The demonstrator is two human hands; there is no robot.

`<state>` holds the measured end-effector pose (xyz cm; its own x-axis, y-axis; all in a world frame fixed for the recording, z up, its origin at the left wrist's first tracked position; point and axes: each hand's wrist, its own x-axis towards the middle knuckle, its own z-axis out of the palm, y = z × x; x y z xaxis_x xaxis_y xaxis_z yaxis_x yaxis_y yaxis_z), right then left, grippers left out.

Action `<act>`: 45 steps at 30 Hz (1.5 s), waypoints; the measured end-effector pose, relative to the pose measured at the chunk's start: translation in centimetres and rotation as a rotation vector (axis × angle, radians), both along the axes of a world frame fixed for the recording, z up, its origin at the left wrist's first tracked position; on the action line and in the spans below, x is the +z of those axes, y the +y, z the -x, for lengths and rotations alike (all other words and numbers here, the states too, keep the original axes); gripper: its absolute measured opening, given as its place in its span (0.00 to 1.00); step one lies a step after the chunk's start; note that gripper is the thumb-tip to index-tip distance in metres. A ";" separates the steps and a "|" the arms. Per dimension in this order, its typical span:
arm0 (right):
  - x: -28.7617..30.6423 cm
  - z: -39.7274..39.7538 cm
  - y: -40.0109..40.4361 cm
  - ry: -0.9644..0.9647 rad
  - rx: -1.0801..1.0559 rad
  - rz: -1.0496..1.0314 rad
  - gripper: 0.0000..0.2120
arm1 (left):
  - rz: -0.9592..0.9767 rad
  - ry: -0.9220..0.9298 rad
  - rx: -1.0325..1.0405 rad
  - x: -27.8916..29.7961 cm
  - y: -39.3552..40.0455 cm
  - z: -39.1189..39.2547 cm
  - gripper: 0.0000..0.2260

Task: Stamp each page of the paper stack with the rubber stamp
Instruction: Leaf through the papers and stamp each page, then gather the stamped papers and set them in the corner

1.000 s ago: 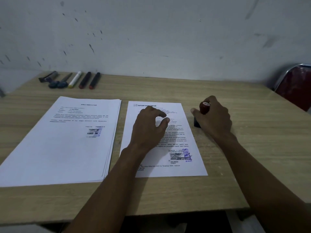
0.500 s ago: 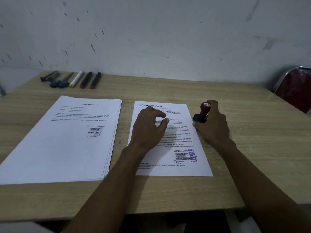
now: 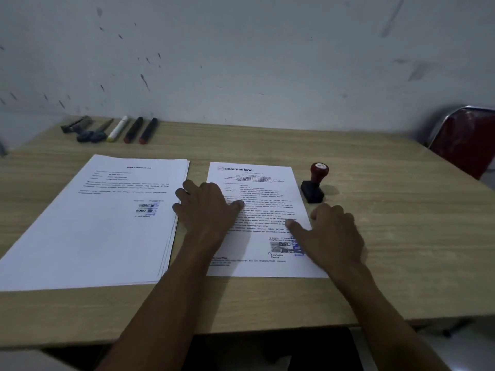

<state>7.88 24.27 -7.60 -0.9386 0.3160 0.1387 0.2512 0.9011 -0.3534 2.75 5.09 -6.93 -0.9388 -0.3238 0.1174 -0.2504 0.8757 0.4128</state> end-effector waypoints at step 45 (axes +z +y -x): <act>10.9 -1.4 -6.9 0.339 0.707 1.553 0.24 | -1.598 -0.391 -0.070 6.5 -8.2 -1.8 0.28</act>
